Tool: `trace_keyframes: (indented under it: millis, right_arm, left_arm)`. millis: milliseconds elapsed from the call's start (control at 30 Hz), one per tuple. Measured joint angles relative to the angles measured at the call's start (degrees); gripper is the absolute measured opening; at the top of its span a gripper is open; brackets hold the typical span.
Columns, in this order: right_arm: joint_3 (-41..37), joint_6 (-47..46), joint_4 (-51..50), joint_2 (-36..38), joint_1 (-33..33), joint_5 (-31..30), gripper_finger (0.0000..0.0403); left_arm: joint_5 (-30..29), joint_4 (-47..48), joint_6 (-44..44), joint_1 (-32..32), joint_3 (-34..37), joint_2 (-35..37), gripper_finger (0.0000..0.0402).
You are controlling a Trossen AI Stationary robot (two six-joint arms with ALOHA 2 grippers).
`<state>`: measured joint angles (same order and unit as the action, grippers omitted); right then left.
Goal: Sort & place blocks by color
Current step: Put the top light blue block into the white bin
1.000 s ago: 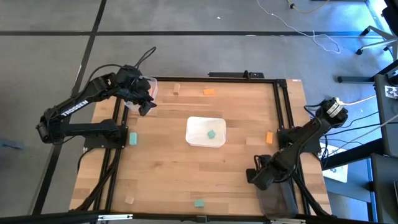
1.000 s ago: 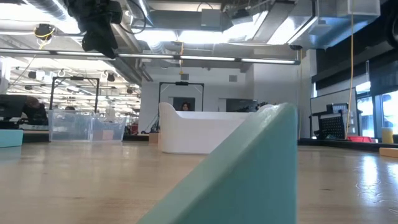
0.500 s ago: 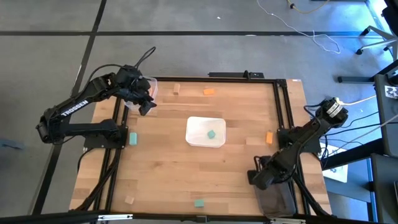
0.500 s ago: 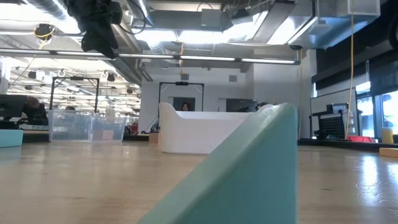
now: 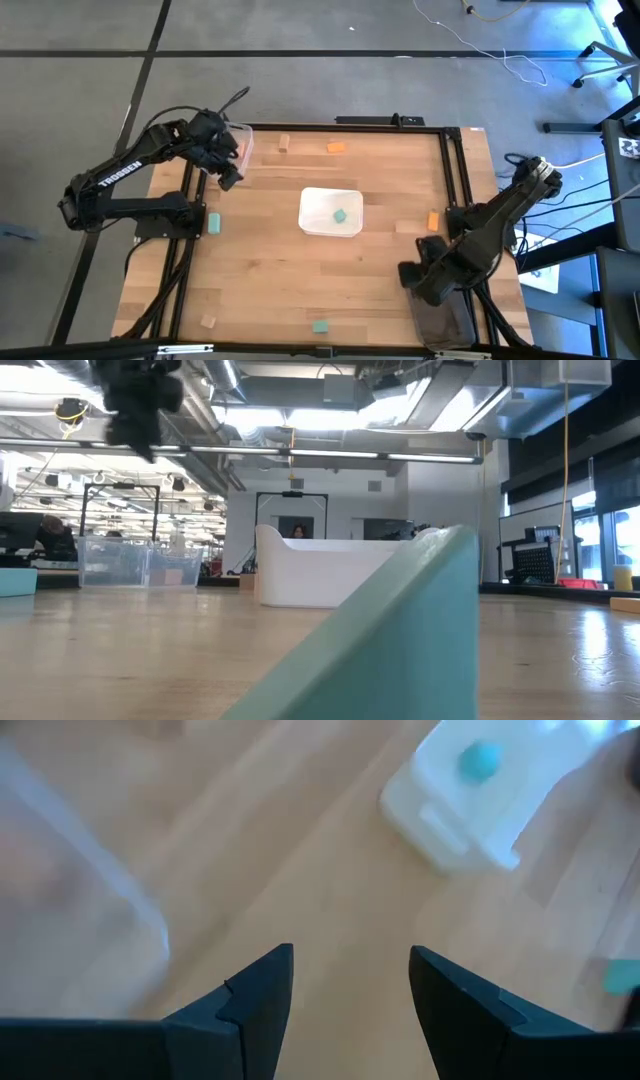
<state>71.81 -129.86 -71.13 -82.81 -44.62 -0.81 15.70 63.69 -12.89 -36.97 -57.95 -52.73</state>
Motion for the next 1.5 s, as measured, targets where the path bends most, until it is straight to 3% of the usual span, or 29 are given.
trace_keyframes:
  millis: [167, 300, 433, 667, 833, 1100, 1233, 1367, 1500]
  right_arm:
    - [9.8, 1.4, -13.1, 0.1, 0.0, -13.3, 0.0215]
    - [13.7, 9.0, -14.3, 0.1, 0.7, -25.1, 0.0215]
    - [15.1, 15.0, -14.3, 0.1, 2.7, -32.5, 0.0215]
    - [15.5, 24.7, -19.2, 0.0, 10.2, -33.8, 0.0216]
    - [15.3, 38.5, -18.9, 0.2, 16.1, -33.8, 0.0216]
    - [15.3, 52.3, -18.9, 0.2, 23.3, -33.7, 0.0216]
    - [15.3, 57.0, -18.4, 0.2, 25.0, -33.6, 0.0216]
    - [15.3, 59.6, -17.4, 0.2, 26.2, -33.6, 0.0216]
    - [15.3, 59.7, -16.8, 0.2, 27.1, -33.6, 0.0216]
  left_arm:
    - [-2.6, 13.9, -12.7, 2.7, 0.0, 0.0, 0.0193]
    - [-10.0, 22.9, -25.5, 6.8, 0.0, 0.5, 0.0193]
    - [-11.2, 26.0, -35.1, 11.1, 0.0, 1.7, 0.0193]
    - [-13.5, 24.9, -47.5, 20.1, 0.0, 2.2, 0.0193]
    - [-14.8, 21.3, -58.4, 28.8, 1.0, 1.7, 0.0193]
    - [-17.0, 8.0, -73.6, 41.5, 13.0, 1.3, 0.0193]
    - [-21.2, 6.8, -81.0, 45.4, 18.0, 1.2, 0.0193]
    - [-24.9, 6.4, -86.3, 47.8, 17.6, 0.9, 0.0192]
    - [-22.6, 4.6, -90.4, 49.3, 18.0, -0.4, 0.0192]
